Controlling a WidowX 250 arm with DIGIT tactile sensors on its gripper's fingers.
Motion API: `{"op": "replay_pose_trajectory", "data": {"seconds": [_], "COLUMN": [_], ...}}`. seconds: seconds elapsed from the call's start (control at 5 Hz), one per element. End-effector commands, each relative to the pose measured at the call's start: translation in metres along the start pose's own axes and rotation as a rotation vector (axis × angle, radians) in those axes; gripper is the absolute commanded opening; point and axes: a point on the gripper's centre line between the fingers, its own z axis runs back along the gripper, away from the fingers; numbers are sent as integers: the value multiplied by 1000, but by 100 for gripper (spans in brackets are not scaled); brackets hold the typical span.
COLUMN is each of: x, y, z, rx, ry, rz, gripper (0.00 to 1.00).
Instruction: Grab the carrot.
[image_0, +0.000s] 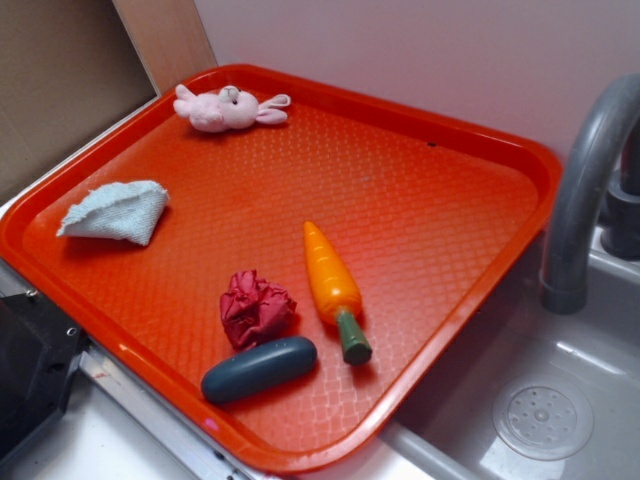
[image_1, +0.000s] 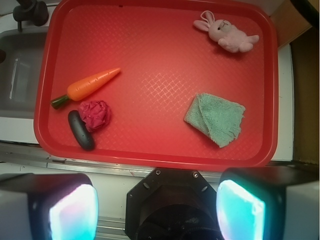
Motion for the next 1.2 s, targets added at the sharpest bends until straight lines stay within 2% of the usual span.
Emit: {"op": "replay_pose_trajectory", "data": {"seconds": [0.0,0.2,0.4,0.6,0.8,1.0], "x": [0,9,20,37,60,82], "y": [0,-18,-39,-61,-78,-85], "z": [0,-12,-26,-48,-82,-100], "rx": [0,7,13,-2,-64,-135], "ry": [0,20,7,-37,-96,-150], "rz": [0,192,426,543,583,571], "gripper": [100,100,100,100,100,100]}}
